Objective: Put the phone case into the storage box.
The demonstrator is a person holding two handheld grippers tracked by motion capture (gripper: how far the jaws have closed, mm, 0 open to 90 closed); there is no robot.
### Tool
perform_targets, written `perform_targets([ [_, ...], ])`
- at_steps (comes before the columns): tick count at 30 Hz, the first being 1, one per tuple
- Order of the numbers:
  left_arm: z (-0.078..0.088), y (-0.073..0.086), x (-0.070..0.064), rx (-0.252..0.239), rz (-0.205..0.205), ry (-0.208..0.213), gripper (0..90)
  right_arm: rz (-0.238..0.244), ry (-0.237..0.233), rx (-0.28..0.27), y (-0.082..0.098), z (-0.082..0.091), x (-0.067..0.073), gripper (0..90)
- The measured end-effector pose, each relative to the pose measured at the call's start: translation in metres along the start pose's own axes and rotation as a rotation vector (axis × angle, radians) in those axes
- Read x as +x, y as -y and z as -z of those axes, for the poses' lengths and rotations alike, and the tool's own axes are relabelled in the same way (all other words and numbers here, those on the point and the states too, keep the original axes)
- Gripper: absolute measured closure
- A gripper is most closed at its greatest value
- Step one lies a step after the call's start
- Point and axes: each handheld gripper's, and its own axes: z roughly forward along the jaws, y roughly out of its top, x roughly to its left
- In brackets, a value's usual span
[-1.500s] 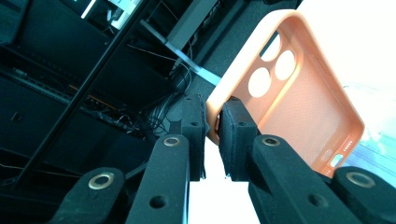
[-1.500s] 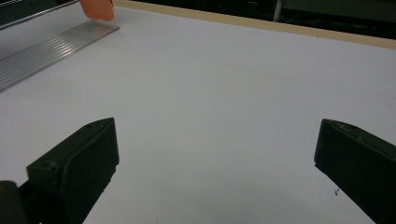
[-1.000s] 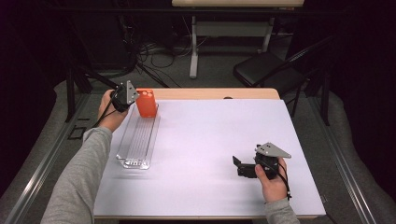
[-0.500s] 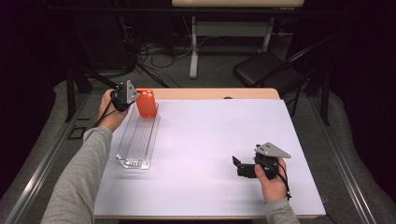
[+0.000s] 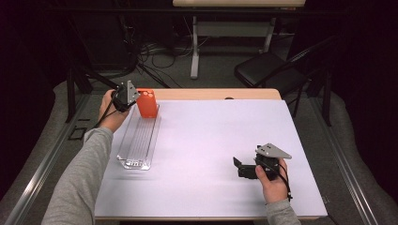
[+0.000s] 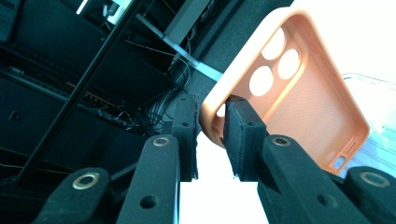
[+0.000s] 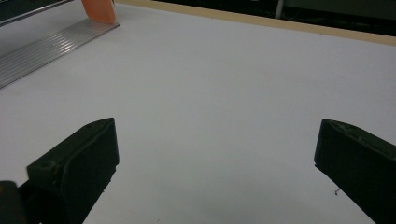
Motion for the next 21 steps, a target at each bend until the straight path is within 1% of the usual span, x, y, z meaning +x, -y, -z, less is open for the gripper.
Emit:
perform_targets([
  [2,-0.0006,0.0002,-0.0001,0.0,0.003,-0.005,73.0,-0.001,-0.002,0.008,0.0001,0.0003,0.0,0.0],
  [5,-0.0017,0.0007,0.0,0.0,0.008,-0.006,68.0,0.002,-0.001,0.008,0.0005,-0.0004,0.0003,0.0],
  [7,-0.0016,0.0009,-0.0001,0.004,0.007,-0.01,66.1,0.0,-0.002,0.009,0.0005,-0.0005,0.0004,0.0],
  [15,-0.0033,0.0019,0.0003,-0.007,0.027,-0.015,50.6,0.005,-0.003,0.008,0.0006,-0.0008,0.0006,0.0],
  [17,-0.0037,0.0023,0.0006,-0.003,0.034,-0.018,48.1,0.005,-0.003,0.008,0.0006,-0.0009,0.0006,0.0],
  [21,-0.0033,0.0028,0.0019,0.0,0.035,-0.029,46.8,0.008,-0.003,0.008,0.0006,-0.0011,0.0006,0.0],
])
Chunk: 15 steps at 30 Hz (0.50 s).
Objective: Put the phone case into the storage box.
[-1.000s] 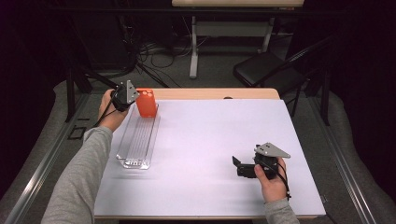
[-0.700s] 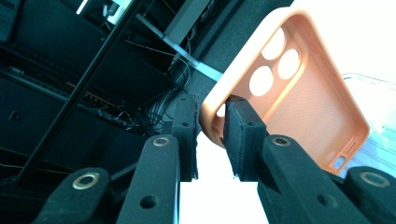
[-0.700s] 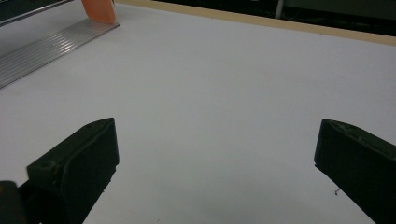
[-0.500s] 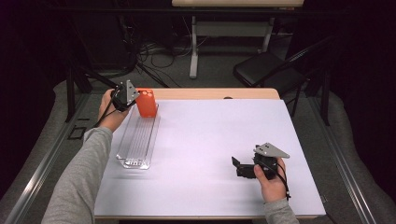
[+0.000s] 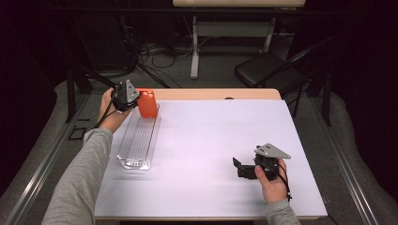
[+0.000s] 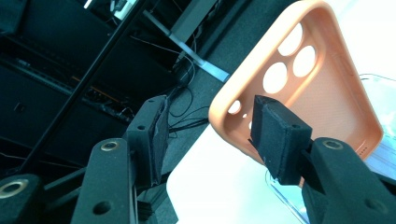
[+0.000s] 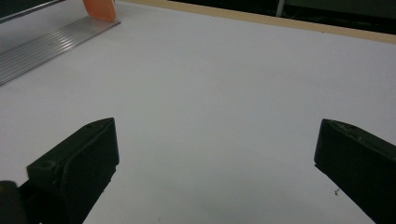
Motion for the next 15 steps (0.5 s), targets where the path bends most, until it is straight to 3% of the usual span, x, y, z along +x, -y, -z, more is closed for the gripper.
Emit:
perform_targets([
  [15,0.0105,-0.0005,0.0043,-0.006,0.016,0.017,45.0,0.0,0.0,-0.001,-0.0003,0.0001,0.0003,0.0],
])
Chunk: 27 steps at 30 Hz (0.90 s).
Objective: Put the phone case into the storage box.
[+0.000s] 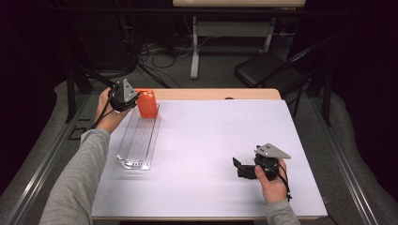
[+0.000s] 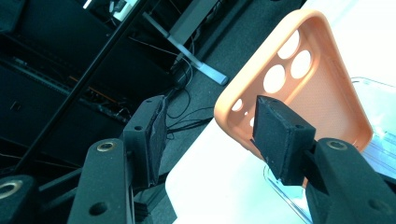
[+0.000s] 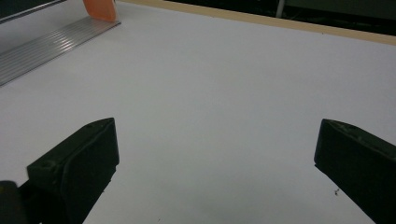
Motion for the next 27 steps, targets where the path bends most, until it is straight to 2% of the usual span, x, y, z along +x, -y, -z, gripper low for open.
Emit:
perform_targets([
  [11,0.013,-0.009,-0.003,-0.021,-0.006,0.018,44.5,0.005,-0.005,-0.002,-0.001,-0.001,0.001,0.0],
  [17,0.022,-0.011,-0.004,-0.011,-0.011,0.027,44.5,0.003,-0.009,-0.008,-0.001,0.0,0.001,0.0],
  [24,0.037,-0.01,-0.001,-0.056,0.044,0.038,44.7,0.006,-0.011,-0.009,-0.002,0.001,0.002,0.0],
  [27,0.041,-0.01,0.0,-0.056,0.122,0.07,45.6,0.006,-0.013,-0.007,-0.003,0.001,0.002,0.0],
])
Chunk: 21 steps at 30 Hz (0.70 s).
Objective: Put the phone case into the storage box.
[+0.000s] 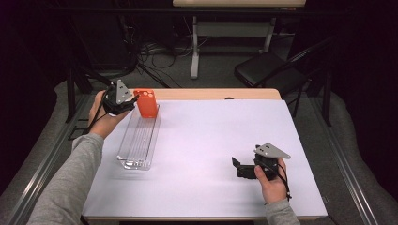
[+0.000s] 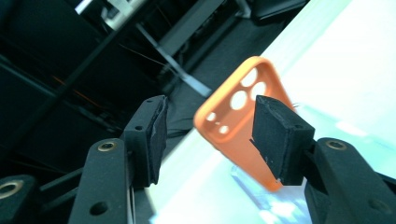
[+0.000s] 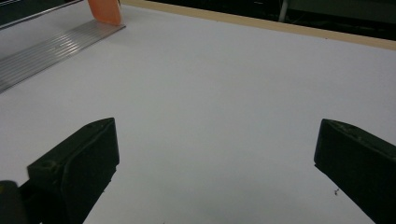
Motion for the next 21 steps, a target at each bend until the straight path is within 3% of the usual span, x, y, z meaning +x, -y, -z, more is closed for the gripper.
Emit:
perform_targets([
  [5,0.0054,-0.0017,0.0004,-0.006,0.099,0.039,46.0,0.001,0.0,-0.002,-0.0003,-0.0005,0.0001,0.0],
  [10,0.0091,-0.0049,0.003,-0.041,0.214,0.105,42.1,0.005,-0.005,0.001,-0.0003,-0.0005,0.0004,0.0],
  [21,0.0111,-0.0076,0.0041,-0.05,0.377,0.217,35.7,0.004,-0.004,-0.004,-0.0003,0.0003,-0.0002,0.0],
])
